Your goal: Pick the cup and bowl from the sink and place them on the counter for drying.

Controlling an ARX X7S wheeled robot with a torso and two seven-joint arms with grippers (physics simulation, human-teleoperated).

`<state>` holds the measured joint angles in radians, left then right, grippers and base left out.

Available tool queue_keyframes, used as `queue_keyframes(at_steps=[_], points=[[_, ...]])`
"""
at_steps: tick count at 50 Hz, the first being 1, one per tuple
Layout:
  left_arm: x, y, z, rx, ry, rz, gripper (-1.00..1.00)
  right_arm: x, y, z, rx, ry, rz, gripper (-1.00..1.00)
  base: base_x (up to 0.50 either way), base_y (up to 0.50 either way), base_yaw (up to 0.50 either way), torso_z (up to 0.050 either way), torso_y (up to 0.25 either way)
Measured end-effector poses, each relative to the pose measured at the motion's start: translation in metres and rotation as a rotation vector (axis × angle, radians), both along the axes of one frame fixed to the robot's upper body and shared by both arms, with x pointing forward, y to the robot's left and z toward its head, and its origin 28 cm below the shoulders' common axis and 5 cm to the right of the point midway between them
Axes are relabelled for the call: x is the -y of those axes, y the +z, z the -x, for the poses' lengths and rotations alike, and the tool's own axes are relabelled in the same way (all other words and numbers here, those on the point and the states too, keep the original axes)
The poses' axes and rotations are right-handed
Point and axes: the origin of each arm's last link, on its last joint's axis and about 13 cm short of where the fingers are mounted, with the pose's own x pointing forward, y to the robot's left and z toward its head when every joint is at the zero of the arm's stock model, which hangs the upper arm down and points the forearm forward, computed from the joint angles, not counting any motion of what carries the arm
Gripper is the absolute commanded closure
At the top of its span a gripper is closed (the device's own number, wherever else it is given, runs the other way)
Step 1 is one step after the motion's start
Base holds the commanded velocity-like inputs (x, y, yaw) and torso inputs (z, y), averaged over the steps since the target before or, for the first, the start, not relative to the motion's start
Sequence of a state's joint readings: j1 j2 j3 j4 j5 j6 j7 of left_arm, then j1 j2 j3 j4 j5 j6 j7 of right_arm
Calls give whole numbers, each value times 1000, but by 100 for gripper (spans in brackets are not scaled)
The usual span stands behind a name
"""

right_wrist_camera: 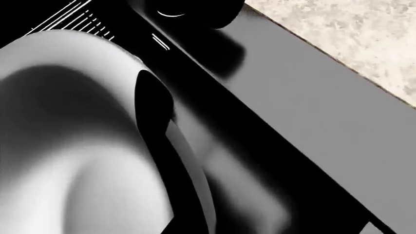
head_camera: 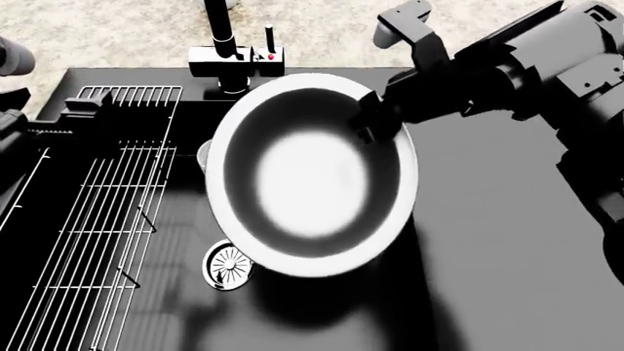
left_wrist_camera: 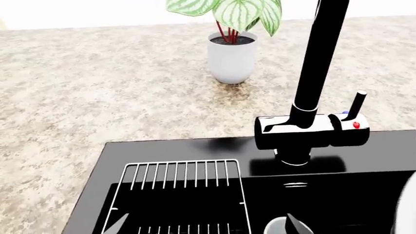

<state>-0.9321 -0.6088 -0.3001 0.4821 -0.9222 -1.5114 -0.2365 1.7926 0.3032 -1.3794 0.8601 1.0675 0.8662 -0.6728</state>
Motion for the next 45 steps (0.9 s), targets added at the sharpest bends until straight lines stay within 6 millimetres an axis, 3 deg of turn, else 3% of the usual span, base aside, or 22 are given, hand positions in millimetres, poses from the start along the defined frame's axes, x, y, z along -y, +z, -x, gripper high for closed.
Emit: queue_keyframes(at_steps=[18, 33, 45], points=[[0, -5, 1, -6, -1, 7, -100, 65, 30, 37, 109, -376, -197, 100, 0, 0, 0, 0, 0], [2, -10, 0, -10, -6, 16, -100, 119, 44, 91, 213, -743, -229, 100, 0, 0, 0, 0, 0], [4, -13, -3, -14, -7, 17, -100, 151, 31, 114, 309, -1146, -324, 100, 0, 0, 0, 0, 0]])
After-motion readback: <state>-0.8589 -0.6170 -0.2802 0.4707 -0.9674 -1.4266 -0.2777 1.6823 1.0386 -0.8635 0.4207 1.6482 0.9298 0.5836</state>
